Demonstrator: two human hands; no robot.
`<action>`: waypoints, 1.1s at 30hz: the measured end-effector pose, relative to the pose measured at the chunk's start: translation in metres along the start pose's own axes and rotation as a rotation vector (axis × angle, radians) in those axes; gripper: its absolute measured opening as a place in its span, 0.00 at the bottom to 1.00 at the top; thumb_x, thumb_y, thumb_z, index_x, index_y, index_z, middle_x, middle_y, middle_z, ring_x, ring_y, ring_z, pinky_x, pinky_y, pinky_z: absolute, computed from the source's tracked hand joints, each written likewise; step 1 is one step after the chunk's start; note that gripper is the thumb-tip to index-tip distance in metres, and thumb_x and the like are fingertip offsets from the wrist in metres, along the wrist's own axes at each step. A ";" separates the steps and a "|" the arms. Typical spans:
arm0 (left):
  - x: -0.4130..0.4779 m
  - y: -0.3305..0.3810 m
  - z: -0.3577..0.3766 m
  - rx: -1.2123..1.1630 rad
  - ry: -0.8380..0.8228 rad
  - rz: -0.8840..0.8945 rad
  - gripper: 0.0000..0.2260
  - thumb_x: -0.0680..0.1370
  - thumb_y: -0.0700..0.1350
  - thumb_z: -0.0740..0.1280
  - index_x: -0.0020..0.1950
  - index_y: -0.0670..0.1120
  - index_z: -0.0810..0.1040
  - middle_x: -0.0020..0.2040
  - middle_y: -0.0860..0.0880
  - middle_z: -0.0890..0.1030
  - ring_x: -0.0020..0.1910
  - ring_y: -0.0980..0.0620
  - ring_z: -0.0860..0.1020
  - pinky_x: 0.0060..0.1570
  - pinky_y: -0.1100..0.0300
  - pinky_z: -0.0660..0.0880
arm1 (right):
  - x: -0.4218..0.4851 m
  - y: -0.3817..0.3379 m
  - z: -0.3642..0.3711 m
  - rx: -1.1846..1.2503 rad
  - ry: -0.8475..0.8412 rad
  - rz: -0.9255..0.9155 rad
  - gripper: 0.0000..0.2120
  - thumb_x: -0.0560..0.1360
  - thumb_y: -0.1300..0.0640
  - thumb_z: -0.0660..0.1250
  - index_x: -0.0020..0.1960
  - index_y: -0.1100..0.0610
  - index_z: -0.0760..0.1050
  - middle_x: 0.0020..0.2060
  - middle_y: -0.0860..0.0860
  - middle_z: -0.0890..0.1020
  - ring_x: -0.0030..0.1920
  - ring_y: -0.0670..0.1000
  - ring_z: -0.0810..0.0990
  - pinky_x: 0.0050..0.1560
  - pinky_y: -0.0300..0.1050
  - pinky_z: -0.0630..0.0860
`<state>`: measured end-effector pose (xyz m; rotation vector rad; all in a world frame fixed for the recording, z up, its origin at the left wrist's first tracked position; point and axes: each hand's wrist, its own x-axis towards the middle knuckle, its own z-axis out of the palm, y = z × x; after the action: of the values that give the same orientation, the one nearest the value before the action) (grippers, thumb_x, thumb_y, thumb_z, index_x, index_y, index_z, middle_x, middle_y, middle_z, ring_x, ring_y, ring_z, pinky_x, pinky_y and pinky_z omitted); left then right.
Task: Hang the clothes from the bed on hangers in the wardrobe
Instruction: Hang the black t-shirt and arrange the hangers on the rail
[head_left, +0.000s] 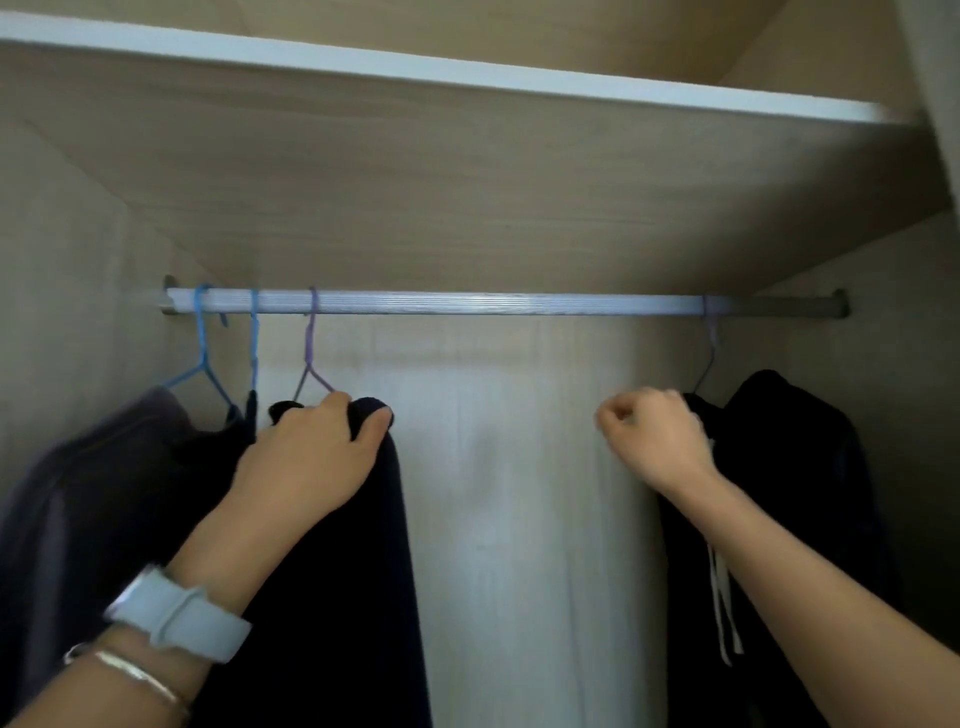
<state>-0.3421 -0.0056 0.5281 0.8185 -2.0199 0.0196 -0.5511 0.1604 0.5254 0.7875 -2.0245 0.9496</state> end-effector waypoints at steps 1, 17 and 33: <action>-0.002 0.006 0.003 -0.035 -0.007 -0.018 0.25 0.76 0.62 0.53 0.66 0.47 0.68 0.62 0.40 0.76 0.61 0.39 0.73 0.57 0.49 0.71 | 0.004 0.020 -0.007 -0.142 0.025 0.014 0.12 0.74 0.53 0.60 0.48 0.54 0.81 0.51 0.57 0.81 0.57 0.61 0.75 0.54 0.48 0.72; -0.013 0.016 0.017 -0.132 0.051 -0.142 0.29 0.73 0.58 0.62 0.72 0.50 0.60 0.67 0.45 0.71 0.64 0.42 0.71 0.57 0.50 0.72 | 0.051 0.090 -0.050 -0.225 -0.304 0.310 0.16 0.76 0.56 0.61 0.60 0.63 0.73 0.59 0.63 0.76 0.58 0.62 0.76 0.55 0.51 0.73; -0.013 -0.028 -0.010 -0.166 0.048 -0.124 0.22 0.76 0.51 0.60 0.70 0.51 0.63 0.65 0.46 0.74 0.61 0.44 0.73 0.58 0.52 0.71 | -0.010 -0.056 0.000 0.088 -0.284 0.012 0.09 0.74 0.60 0.57 0.47 0.63 0.73 0.52 0.64 0.79 0.47 0.62 0.76 0.42 0.45 0.69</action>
<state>-0.3145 -0.0167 0.5153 0.8279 -1.8936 -0.1948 -0.5035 0.1326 0.5371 1.0069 -2.2427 0.9843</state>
